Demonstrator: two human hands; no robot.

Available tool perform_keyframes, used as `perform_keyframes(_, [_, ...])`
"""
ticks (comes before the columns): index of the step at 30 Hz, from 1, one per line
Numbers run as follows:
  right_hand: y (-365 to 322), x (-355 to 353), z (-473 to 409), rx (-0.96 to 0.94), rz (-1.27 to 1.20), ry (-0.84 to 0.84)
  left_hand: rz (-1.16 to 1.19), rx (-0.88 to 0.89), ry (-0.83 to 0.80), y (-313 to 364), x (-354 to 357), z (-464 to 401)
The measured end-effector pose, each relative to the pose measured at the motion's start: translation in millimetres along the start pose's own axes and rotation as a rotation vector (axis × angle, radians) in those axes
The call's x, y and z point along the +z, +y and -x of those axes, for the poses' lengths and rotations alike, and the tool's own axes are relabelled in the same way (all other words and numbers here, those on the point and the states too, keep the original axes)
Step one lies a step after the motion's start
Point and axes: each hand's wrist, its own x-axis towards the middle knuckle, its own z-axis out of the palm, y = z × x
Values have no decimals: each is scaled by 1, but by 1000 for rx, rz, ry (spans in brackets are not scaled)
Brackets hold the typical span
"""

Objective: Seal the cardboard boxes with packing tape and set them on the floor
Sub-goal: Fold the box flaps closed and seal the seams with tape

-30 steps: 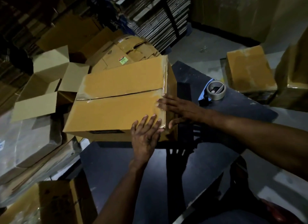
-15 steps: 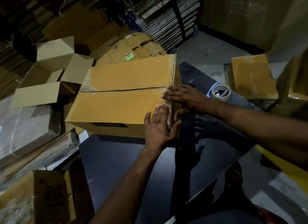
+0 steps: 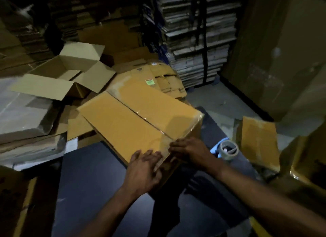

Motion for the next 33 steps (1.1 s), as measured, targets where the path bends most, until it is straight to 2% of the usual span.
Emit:
perform_keyframes(2, [23,-11,-2,61,33,-57,1,-79,-7,-2,-3,-3])
perform_keyframes(7, [84,-47,-14,366,269,-467,13,-170,-102,35,7,-30])
perform_keyframes(8, [86,-48,-14,379,269,-493,17,-188,-125,39,11,-32])
perform_keyframes(12, [70,-37,-13,400,346,-507,-85,-31,-47,17,18,-21])
perform_keyframes(16, [13,-43,-35,298,416,-642,-106,99,21,-48,1,7])
perform_keyframes(18, [-24,-46,-49,199,403,-683,-110,101,26,-83,-15,27])
perform_keyframes(23, [-109,-40,-57,-14,234,-697,-126,-211,-141,-110,-63,60])
perform_keyframes(26, [-119,-38,-77,88,39,-607,-47,-384,-77,-83,-73,46])
perform_keyframes(28, [-94,-30,-90,267,-129,-435,34,-446,-21,-54,-65,30])
perform_keyframes(30, [-45,-19,-103,339,-153,-339,88,-486,11,-16,-54,12])
perform_keyframes(33, [28,-15,-116,334,62,-475,131,-532,12,36,-36,-19])
